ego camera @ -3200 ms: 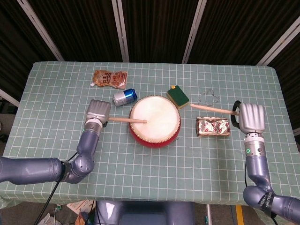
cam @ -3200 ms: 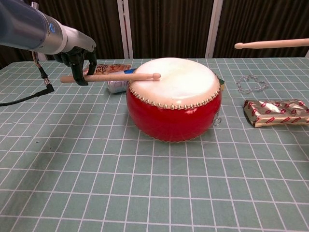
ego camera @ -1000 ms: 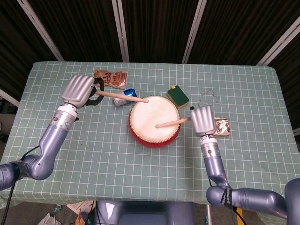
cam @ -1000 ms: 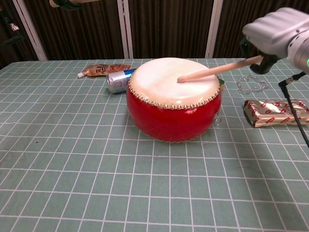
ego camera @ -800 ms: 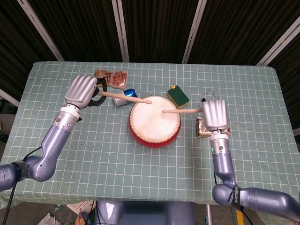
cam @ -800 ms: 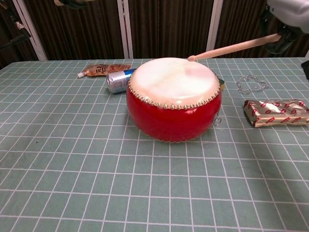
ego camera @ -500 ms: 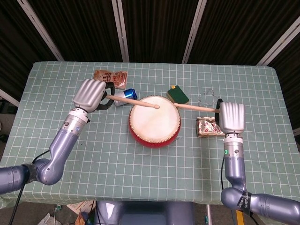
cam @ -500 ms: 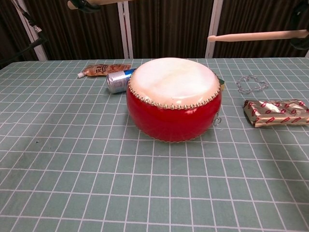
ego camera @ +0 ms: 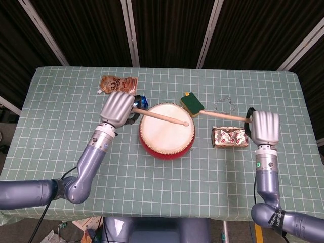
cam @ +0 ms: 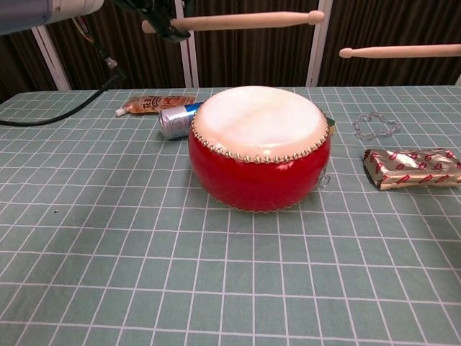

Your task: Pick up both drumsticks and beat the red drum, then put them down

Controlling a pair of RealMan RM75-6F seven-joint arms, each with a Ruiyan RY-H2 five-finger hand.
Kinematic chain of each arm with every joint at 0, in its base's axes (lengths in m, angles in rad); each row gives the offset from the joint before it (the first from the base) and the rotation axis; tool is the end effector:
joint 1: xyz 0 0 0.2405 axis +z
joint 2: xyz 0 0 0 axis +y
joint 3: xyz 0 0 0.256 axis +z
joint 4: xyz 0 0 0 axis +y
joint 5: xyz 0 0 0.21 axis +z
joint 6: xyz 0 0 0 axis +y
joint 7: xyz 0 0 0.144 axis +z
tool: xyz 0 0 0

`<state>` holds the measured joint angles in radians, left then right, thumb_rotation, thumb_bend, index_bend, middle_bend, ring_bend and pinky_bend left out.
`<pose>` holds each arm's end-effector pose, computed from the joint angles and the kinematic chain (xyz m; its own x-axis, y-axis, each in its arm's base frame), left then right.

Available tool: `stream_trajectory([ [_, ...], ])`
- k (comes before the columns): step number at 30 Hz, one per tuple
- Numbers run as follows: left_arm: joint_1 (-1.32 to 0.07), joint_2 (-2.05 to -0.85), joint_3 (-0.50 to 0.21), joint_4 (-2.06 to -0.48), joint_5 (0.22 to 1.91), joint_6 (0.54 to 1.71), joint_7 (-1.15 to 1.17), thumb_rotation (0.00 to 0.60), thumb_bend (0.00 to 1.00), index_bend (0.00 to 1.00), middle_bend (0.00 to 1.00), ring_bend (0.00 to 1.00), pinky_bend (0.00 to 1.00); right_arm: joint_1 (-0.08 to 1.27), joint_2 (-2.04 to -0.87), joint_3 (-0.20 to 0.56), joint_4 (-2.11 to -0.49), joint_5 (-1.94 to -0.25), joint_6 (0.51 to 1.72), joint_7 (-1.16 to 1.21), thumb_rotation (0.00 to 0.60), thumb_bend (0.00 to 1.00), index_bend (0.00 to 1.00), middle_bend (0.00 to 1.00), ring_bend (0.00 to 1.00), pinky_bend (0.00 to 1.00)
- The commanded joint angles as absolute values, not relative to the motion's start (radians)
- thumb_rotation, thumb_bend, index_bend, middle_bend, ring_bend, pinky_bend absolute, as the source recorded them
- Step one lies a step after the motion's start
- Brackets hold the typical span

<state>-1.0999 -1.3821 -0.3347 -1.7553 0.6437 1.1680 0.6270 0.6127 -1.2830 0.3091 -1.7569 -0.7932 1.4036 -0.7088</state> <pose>-0.0098 0.3885 0.0635 0.3966 0.0513 0.9166 0.8675 -0.3476 -0.3559 -0.1926 -0.3455 0.1313 0.5560 0.0536 0.8295 -0.8265 0.1414 0.5449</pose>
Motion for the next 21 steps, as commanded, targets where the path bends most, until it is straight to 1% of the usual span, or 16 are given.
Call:
stream_trajectory([
  [1,-1.137,-1.439,-0.304,-1.685,0.536,1.157,0.725,0.600,0.54,0.79,1.00,1.00,1.00,0.606,-1.281,0.301,-1.735,-0.790,1.387,-0.697,0.600,0.66,0.99,1.00,1.00,0.98],
  [5,-1.195,-1.481,-0.251,-1.621,0.327,1.119,0.912,0.600,0.54,0.79,1.00,1.00,1.00,0.601,-1.285,0.289,-1.707,-0.788,1.365,-0.684,0.600,0.66,0.99,1.00,1.00,0.98],
  [8,-1.262,-1.480,-0.213,-1.618,0.084,1.107,1.114,0.600,0.55,0.79,1.00,1.00,1.00,0.595,-1.282,0.280,-1.696,-0.792,1.355,-0.675,0.600,0.66,0.99,1.00,1.00,0.98],
  [10,-1.291,-1.476,-0.218,-1.621,-0.008,1.117,1.176,0.600,0.55,0.79,1.00,1.00,1.00,0.592,-1.278,0.278,-1.694,-0.793,1.353,-0.673,0.600,0.66,0.99,1.00,1.00,0.98],
  [11,-1.294,-1.473,-0.231,-1.621,-0.019,1.121,1.172,0.600,0.55,0.79,1.00,1.00,1.00,0.590,-1.276,0.278,-1.696,-0.793,1.352,-0.670,0.600,0.66,0.99,1.00,1.00,0.98],
  [14,-1.275,-1.454,-0.268,-1.635,0.036,1.127,1.097,0.600,0.55,0.79,1.00,1.00,1.00,0.588,-1.271,0.277,-1.702,-0.797,1.354,-0.672,0.600,0.66,0.99,1.00,1.00,0.98],
  [19,-1.184,-1.396,-0.325,-1.703,0.325,1.149,0.850,0.600,0.55,0.79,1.00,1.00,1.00,0.581,-1.265,0.278,-1.730,-0.811,1.374,-0.673,0.600,0.66,0.99,1.00,1.00,0.98],
  [21,-1.157,-1.373,-0.334,-1.731,0.394,1.158,0.791,0.600,0.55,0.79,1.00,1.00,1.00,0.579,-1.263,0.279,-1.744,-0.818,1.384,-0.674,0.600,0.66,0.99,1.00,1.00,0.98],
])
